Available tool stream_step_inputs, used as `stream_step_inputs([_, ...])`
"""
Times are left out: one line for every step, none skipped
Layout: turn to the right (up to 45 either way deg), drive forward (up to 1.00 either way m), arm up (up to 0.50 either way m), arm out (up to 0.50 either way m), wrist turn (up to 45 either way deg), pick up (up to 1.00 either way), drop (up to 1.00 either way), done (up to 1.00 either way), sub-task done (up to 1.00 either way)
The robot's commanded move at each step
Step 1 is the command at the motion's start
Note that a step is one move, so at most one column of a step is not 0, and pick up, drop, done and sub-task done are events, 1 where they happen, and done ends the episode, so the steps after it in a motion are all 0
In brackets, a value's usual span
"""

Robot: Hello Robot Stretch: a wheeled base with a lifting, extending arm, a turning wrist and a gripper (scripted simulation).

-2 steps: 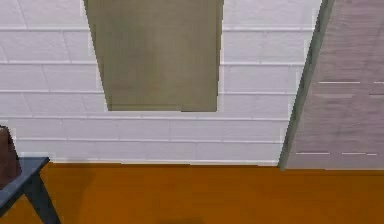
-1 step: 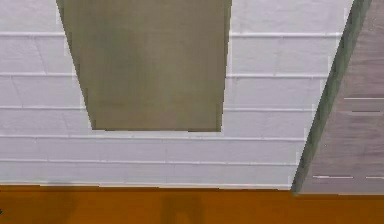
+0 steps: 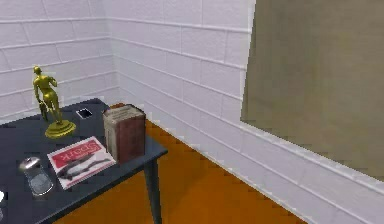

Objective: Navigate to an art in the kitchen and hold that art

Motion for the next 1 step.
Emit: stream_step_inputs([-3.0,0.0,0.0,0.0,0.0,0.0,0.0,0.0,0.0])
